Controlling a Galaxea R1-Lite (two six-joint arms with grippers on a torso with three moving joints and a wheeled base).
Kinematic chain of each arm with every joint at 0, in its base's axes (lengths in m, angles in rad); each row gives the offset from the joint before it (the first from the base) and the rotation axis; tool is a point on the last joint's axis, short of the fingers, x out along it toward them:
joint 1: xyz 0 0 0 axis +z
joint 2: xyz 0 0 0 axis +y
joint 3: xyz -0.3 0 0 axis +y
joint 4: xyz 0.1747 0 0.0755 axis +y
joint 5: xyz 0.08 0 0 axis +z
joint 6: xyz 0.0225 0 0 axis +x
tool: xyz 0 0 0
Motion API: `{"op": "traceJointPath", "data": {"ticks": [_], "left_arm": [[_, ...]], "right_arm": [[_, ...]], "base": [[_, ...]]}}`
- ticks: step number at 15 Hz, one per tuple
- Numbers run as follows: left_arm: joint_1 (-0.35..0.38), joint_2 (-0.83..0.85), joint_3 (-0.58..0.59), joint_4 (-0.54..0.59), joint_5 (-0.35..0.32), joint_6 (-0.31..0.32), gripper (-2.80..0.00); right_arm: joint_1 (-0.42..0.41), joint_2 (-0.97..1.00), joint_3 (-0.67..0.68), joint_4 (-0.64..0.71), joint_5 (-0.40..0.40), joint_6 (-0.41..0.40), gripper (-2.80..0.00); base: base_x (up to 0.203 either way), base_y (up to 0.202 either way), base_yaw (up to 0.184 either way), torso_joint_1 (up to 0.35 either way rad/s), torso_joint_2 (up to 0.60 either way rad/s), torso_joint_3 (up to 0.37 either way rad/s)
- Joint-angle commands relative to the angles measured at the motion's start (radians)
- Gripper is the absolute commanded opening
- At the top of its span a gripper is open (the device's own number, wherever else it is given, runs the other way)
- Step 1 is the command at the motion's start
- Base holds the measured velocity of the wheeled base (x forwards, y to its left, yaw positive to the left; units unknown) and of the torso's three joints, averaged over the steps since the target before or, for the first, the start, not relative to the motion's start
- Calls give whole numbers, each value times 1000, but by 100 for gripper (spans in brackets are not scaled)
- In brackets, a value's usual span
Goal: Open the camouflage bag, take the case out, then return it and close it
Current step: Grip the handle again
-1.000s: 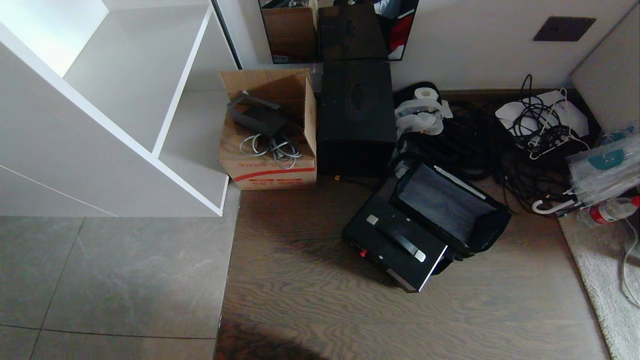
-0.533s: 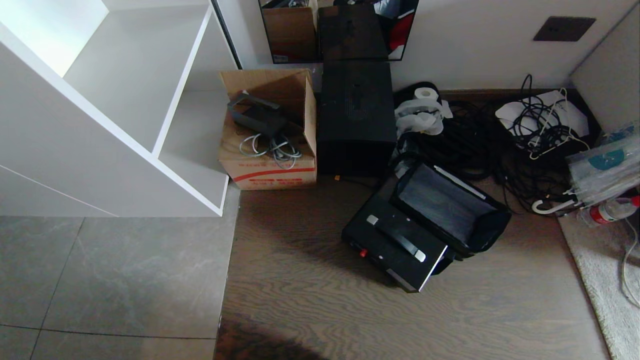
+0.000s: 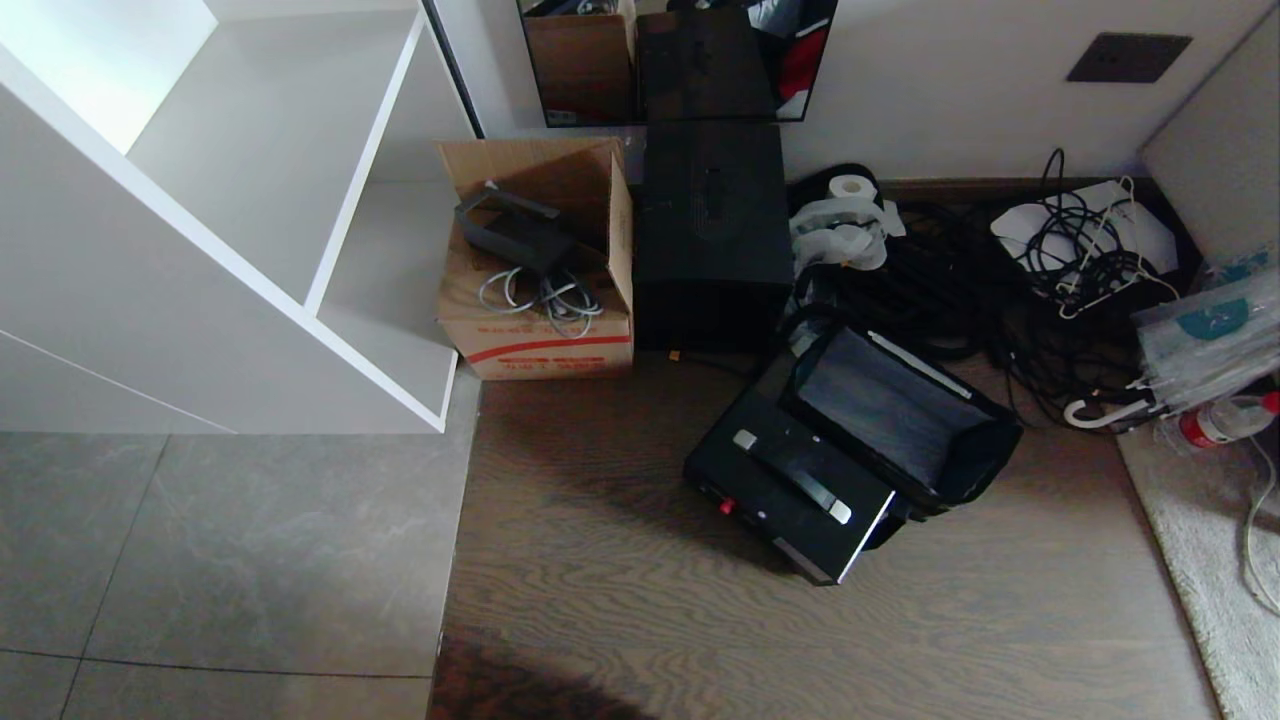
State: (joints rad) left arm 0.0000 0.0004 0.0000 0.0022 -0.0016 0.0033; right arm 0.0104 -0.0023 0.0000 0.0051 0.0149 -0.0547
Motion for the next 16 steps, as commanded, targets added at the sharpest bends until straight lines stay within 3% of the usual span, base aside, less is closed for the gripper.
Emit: {"op": "traceJointPath", "data": {"ticks": [1, 8, 12, 16], "left_arm": [[0, 0, 0, 1, 0, 1, -280], [0, 1, -1, 0, 1, 0, -280], [0, 0, 0, 1, 0, 0, -280], [0, 0, 0, 0, 0, 0, -280]], "right_arm": [[0, 4, 2, -1, 0, -1, -280], [0, 4, 2, -1, 0, -1, -280], [0, 4, 2, -1, 0, -1, -280], [0, 4, 2, -1, 0, -1, -280]], "base": [[0, 0, 0, 0, 0, 0], [0, 0, 0, 0, 0, 0], [-133, 0, 1, 2, 1, 0], [0, 0, 0, 0, 0, 0]]}}
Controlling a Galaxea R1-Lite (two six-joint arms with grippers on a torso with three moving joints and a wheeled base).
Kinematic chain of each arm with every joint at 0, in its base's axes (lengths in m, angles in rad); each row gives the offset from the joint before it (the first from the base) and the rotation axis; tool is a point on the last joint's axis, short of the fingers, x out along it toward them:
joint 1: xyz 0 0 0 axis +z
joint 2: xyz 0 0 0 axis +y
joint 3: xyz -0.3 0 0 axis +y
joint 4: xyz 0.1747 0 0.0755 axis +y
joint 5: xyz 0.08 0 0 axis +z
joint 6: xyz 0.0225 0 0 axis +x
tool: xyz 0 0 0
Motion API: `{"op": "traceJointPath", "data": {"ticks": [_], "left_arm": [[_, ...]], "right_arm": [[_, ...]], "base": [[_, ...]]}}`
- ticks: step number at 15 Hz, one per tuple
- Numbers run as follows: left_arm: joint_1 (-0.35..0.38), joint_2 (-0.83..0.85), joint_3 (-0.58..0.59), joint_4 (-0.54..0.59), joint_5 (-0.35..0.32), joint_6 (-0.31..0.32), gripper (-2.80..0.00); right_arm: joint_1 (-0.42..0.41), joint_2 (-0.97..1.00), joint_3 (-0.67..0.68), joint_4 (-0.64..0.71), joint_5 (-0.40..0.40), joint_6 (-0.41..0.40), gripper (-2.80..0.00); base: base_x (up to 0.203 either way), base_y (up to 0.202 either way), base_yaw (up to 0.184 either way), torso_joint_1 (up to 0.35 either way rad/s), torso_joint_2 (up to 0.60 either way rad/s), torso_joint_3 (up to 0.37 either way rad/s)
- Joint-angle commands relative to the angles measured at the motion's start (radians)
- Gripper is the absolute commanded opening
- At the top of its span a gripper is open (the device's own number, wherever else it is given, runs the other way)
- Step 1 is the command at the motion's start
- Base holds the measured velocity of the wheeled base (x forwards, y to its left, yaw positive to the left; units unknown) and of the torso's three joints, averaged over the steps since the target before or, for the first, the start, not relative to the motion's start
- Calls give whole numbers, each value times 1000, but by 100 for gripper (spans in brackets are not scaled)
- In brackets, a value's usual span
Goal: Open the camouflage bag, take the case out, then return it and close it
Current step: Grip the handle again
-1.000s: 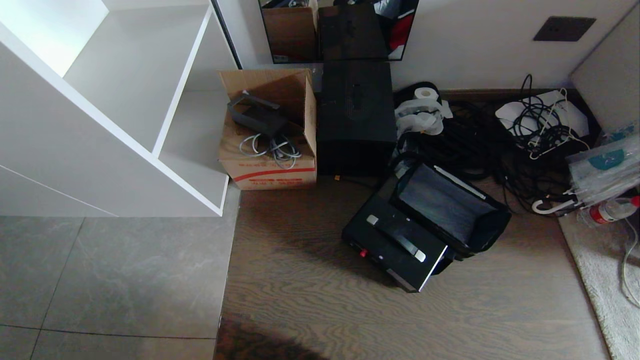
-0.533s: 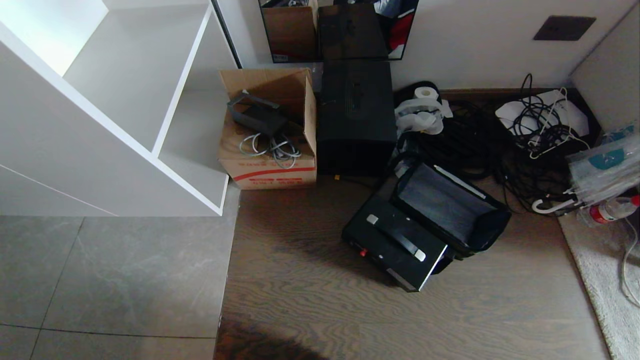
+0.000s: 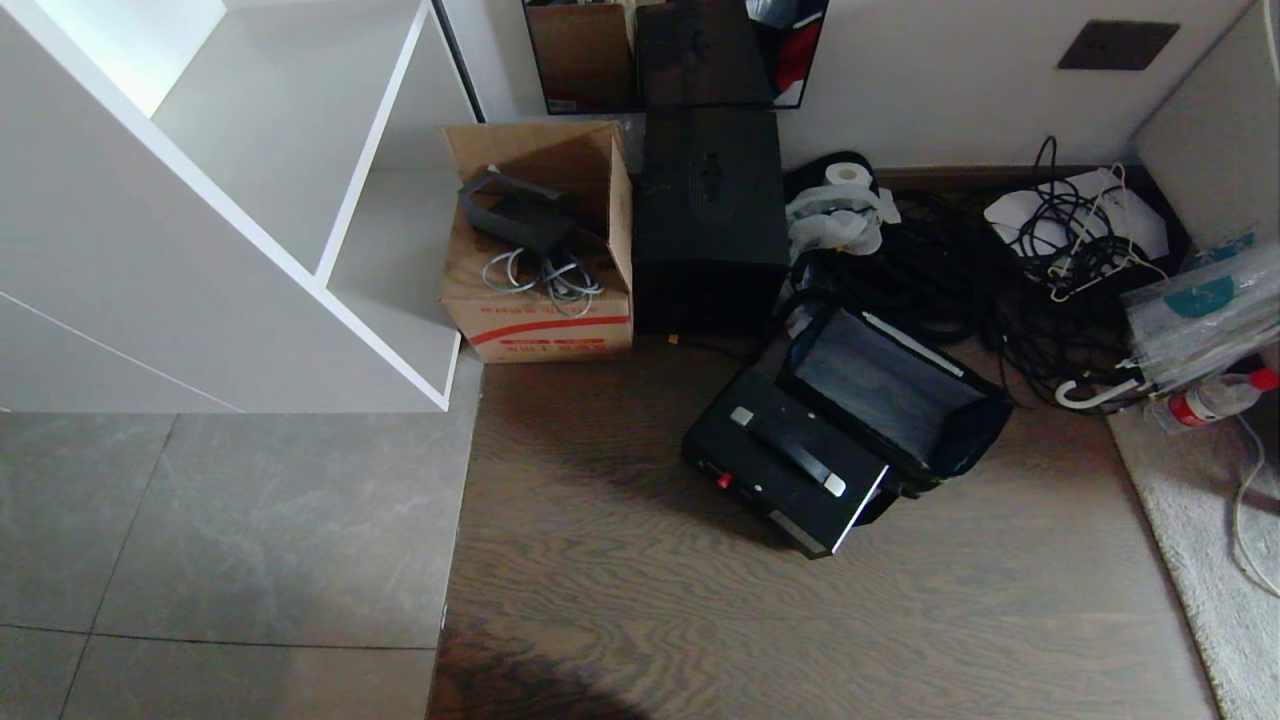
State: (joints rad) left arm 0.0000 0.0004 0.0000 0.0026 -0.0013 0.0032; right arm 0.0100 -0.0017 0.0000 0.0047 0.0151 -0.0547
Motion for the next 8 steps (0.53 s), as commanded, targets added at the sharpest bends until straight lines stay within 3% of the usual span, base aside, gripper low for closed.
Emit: {"op": "traceJointPath", "data": {"ticks": [1, 8], "left_arm": [[0, 0, 0, 0, 0, 0, -280], [0, 1, 0, 0, 0, 0, -280]], "right_arm": [[1, 3, 2, 0, 0, -1, -280], [1, 3, 2, 0, 0, -1, -280]], "base": [[0, 0, 0, 0, 0, 0], [0, 0, 0, 0, 0, 0]]}}
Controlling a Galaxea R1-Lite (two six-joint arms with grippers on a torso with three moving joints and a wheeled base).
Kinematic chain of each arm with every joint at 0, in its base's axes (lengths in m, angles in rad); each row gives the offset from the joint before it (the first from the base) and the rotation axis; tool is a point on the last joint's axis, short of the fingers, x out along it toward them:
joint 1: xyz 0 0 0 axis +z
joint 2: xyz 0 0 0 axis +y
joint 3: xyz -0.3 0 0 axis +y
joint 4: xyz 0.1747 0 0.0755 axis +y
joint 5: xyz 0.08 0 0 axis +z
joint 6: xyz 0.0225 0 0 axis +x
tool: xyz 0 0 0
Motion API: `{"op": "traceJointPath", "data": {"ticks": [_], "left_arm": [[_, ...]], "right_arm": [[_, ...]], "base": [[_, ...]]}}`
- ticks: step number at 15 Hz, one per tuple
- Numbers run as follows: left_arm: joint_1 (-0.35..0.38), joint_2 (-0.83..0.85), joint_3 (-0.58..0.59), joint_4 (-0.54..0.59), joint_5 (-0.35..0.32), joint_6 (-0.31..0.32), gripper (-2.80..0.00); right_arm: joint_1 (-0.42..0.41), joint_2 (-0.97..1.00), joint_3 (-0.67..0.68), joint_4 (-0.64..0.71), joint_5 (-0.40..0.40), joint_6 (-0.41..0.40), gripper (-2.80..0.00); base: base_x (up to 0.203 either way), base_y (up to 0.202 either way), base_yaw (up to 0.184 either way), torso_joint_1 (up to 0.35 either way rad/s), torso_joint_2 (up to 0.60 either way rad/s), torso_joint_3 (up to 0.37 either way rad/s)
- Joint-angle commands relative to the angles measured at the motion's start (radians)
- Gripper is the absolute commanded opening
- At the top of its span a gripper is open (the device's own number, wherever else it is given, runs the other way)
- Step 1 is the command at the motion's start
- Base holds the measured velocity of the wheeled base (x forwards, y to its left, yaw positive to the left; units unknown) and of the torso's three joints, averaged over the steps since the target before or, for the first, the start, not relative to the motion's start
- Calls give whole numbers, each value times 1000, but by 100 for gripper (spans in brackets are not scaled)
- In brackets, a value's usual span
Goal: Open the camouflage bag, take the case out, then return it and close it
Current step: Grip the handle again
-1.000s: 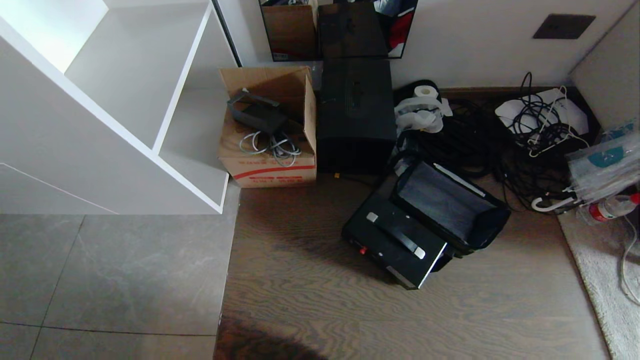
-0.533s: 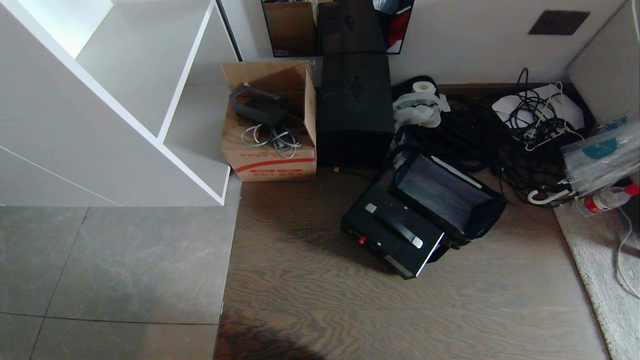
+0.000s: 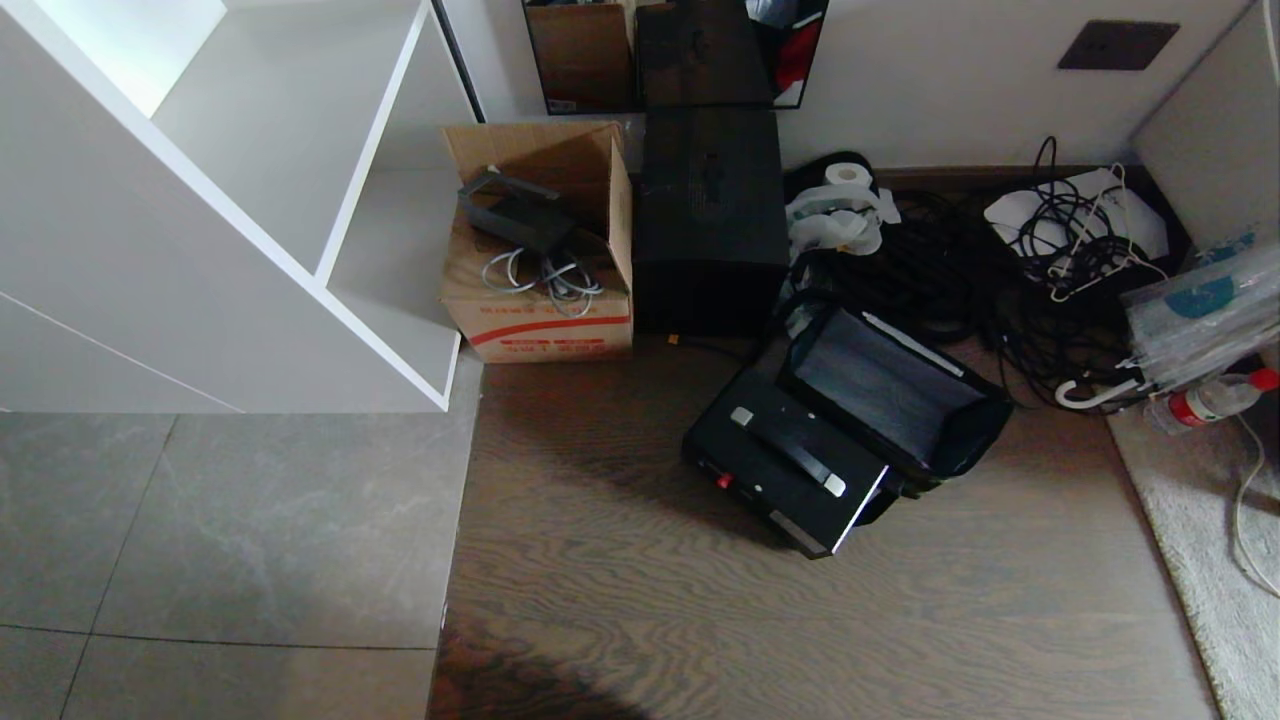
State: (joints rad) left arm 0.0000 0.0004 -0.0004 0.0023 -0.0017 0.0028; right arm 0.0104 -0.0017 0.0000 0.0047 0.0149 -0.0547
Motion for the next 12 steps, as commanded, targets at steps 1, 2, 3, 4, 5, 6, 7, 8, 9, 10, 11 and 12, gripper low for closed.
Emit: {"op": "traceJointPath", "data": {"ticks": [1, 2, 3, 4, 5, 6, 7, 8, 9, 10, 11, 12], "left_arm": [[0, 0, 0, 1, 1, -1, -280], [0, 1, 0, 1, 2, -1, -280], [0, 1, -1, 1, 0, 2, -280], [0, 0, 0, 1, 1, 2, -280], [0, 1, -1, 1, 0, 1, -280], [0, 1, -1, 1, 0, 1, -280], [0, 1, -1, 1, 0, 2, -280], [0, 1, -1, 1, 0, 0, -280], [0, 1, 0, 1, 1, 0, -280], [0, 1, -1, 1, 0, 0, -280], [0, 0, 0, 1, 1, 0, -280], [0, 1, 0, 1, 0, 0, -280]], "right_arm": [[0, 3, 2, 0, 0, -1, -280], [0, 3, 2, 0, 0, -1, -280], [0, 3, 2, 0, 0, -1, -280], [0, 3, 2, 1, 0, -1, -280], [0, 3, 2, 0, 0, -1, -280], [0, 3, 2, 0, 0, -1, -280], [0, 3, 2, 0, 0, -1, -280], [0, 3, 2, 0, 0, -1, -280], [0, 3, 2, 0, 0, -1, -280], [0, 3, 2, 0, 0, -1, -280], [0, 3, 2, 0, 0, -1, -280], [0, 3, 2, 1, 0, -1, -280]], "base": [[0, 0, 0, 0, 0, 0], [0, 0, 0, 0, 0, 0], [0, 0, 0, 0, 0, 0], [0, 0, 0, 0, 0, 0], [0, 0, 0, 0, 0, 0], [0, 0, 0, 2, 6, -59], [0, 0, 0, 2, -2, -105], [0, 0, 0, 2, 7, -154], [0, 0, 0, 2, 0, -170], [0, 0, 0, 2, 1, -193], [0, 0, 0, 2, -2, -189], [0, 0, 0, 1, 4, -196]]}}
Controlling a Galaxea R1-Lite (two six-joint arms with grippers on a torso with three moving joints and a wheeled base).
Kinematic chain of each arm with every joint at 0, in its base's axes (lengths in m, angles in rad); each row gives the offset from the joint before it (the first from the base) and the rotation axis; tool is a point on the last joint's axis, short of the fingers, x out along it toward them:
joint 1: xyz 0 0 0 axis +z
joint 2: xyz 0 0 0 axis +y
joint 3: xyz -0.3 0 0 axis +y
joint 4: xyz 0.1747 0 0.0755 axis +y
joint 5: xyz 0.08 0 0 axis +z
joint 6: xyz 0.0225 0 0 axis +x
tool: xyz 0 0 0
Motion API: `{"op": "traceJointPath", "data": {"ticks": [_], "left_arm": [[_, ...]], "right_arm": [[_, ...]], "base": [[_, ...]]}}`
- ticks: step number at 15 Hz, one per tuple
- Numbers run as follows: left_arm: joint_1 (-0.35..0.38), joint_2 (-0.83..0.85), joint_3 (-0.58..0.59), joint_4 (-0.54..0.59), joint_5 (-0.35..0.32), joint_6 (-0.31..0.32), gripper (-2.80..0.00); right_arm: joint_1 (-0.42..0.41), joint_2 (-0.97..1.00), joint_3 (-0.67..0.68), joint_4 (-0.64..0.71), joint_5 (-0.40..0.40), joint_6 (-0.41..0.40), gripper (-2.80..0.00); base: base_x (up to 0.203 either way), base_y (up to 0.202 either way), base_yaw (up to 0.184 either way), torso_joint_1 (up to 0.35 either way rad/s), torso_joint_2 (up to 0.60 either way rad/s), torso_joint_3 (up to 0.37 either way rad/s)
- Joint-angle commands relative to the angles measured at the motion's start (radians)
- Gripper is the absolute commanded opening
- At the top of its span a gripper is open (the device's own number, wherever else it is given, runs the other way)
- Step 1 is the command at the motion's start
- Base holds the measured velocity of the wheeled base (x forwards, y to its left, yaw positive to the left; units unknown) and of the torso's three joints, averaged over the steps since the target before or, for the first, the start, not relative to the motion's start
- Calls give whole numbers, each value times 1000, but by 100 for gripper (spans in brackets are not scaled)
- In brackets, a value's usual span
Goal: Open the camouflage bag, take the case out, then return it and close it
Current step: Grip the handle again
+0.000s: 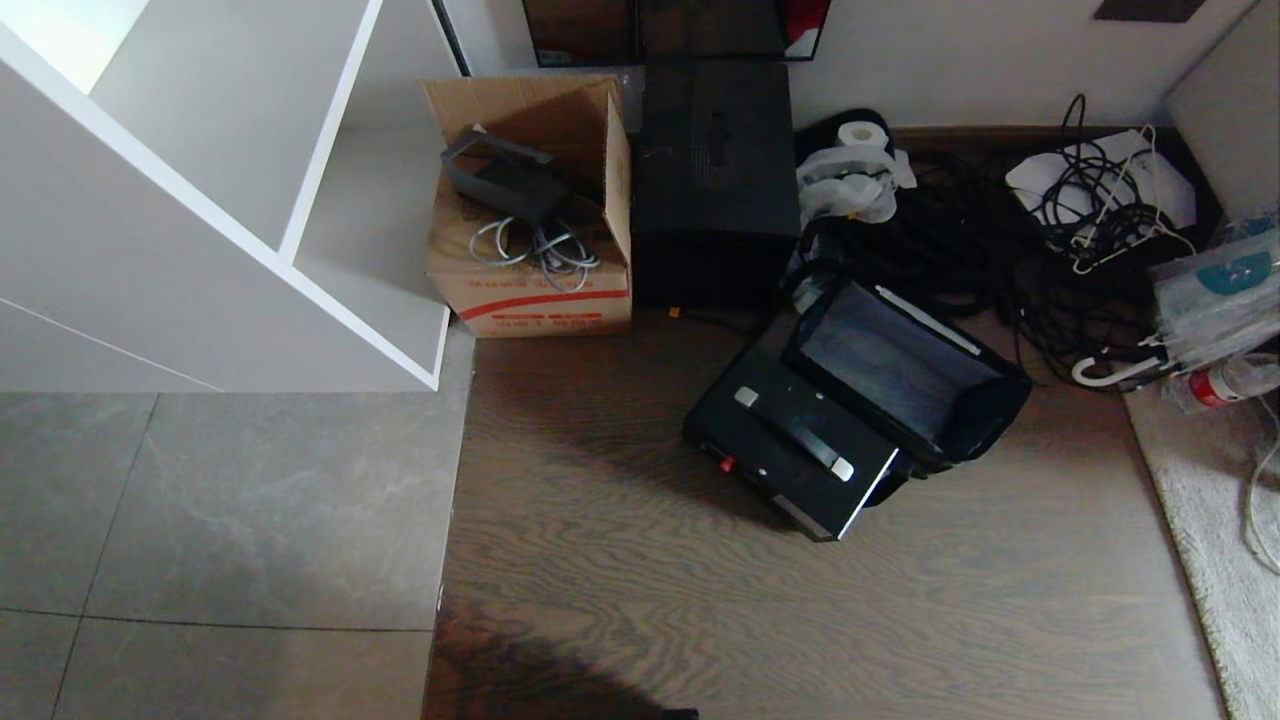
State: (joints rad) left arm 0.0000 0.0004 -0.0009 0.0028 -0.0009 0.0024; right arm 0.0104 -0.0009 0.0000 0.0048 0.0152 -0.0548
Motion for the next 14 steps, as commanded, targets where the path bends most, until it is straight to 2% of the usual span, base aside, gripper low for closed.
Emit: {"op": "traceJointPath", "data": {"ticks": [1, 14], "left_arm": [[0, 1, 0, 0, -1, 1, -280], [0, 1, 1, 0, -1, 1, -280]], "right_arm": [[0, 2, 2, 0, 0, 0, -280], [0, 2, 2, 0, 0, 0, -280]], "base": [[0, 0, 0, 6, 3, -167], [0, 0, 0, 1, 0, -15]]}}
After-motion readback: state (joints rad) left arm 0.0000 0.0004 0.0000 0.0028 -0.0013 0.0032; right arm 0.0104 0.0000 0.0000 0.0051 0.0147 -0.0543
